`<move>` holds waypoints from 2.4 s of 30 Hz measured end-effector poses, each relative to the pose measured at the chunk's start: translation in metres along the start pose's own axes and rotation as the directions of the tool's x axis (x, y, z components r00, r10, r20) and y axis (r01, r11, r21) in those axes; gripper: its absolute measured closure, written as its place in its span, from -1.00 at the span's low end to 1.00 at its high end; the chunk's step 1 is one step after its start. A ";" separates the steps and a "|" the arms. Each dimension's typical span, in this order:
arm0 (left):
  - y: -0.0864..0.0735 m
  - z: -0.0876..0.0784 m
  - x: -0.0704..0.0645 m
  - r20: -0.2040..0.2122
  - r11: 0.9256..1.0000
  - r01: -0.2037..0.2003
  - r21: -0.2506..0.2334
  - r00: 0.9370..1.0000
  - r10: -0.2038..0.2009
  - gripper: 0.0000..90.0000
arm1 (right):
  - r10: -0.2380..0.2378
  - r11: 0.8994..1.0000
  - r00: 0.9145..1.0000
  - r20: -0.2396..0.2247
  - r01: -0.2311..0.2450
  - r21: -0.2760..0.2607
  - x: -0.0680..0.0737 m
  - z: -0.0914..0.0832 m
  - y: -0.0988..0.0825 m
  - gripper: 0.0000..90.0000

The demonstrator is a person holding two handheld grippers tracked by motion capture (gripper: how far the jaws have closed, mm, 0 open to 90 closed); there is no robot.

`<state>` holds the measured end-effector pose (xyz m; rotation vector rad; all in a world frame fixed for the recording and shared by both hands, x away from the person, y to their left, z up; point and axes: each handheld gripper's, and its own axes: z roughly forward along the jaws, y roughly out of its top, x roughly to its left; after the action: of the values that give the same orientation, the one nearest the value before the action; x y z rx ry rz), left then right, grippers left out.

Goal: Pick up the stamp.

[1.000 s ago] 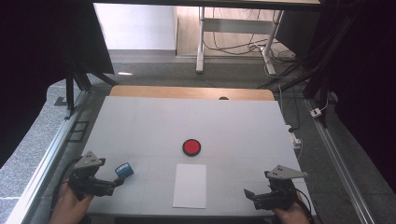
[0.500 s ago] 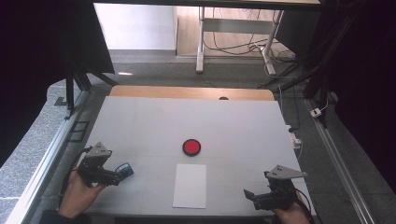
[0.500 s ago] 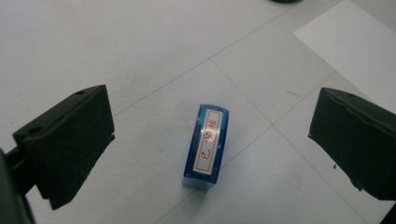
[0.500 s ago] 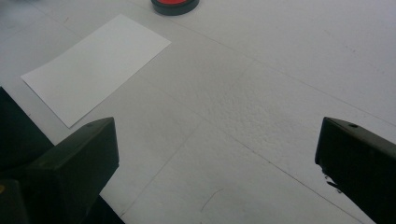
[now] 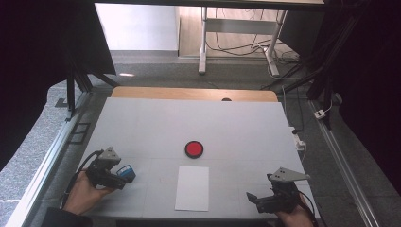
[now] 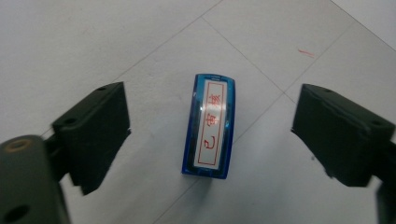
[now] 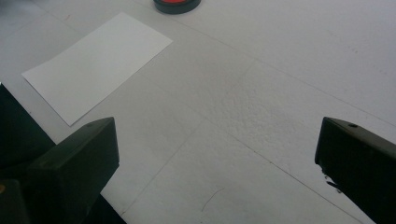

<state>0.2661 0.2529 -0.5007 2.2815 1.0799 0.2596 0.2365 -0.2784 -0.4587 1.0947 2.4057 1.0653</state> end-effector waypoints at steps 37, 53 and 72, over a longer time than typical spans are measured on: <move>0.002 -0.010 0.002 0.033 1.000 0.020 -0.002 0.999 -0.020 0.56 | -0.006 1.000 1.000 -0.007 0.006 0.004 0.000 0.001 0.000 -0.99; 0.014 -0.019 -0.015 0.074 0.997 -0.008 -0.082 0.997 0.014 0.56 | 0.000 1.000 1.000 -0.005 0.000 0.004 0.000 0.000 0.000 -0.99; 0.039 -0.035 -0.035 0.149 0.976 -0.035 -0.217 0.986 0.069 0.56 | 0.015 1.000 1.000 -0.013 -0.015 -0.014 -0.002 -0.002 0.000 -0.99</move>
<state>0.2543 0.2226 -0.4463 2.1014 0.8698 0.2038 0.2371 -0.2810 -0.4579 1.1058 2.3996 1.0962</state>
